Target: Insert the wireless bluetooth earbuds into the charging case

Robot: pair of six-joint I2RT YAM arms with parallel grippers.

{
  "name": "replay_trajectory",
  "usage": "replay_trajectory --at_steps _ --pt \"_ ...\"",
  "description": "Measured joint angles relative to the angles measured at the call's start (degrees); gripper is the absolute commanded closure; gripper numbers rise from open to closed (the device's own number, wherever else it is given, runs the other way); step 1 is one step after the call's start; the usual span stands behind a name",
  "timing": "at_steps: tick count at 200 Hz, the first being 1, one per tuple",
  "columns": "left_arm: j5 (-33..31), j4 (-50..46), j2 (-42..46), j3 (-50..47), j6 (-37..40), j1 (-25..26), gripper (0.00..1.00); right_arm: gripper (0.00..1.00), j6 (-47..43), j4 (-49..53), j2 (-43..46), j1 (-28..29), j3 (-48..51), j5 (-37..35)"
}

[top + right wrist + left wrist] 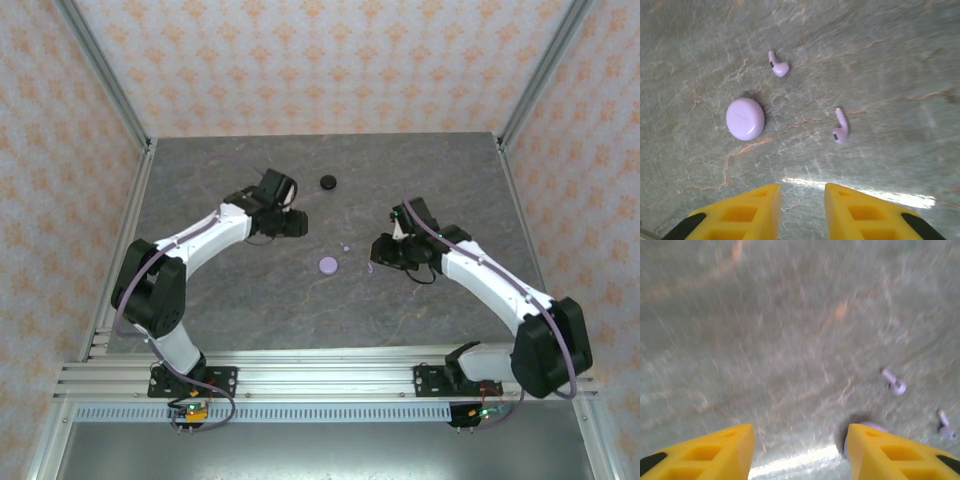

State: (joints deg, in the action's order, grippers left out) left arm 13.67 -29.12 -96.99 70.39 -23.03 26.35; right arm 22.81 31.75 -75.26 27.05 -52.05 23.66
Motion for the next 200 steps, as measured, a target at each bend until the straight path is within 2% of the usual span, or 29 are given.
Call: replay_trajectory --at_steps 39,76,116,200 --pt "0.50 1.84 0.00 -5.81 -2.58 3.19 0.71 0.74 2.05 -4.50 -9.16 4.37 -0.44 0.52" --pt "0.79 4.55 -0.13 -8.07 -4.70 3.30 0.72 0.81 4.28 -6.58 -16.92 7.61 -3.72 -0.50" --pt "2.91 8.04 -3.48 -8.11 -5.86 3.30 0.80 0.87 6.62 -8.81 -22.51 9.42 -6.99 -1.42" --pt "6.62 10.56 -8.87 -7.54 -6.58 4.83 0.84 0.90 8.07 -9.22 -28.81 9.42 -12.35 -2.64"
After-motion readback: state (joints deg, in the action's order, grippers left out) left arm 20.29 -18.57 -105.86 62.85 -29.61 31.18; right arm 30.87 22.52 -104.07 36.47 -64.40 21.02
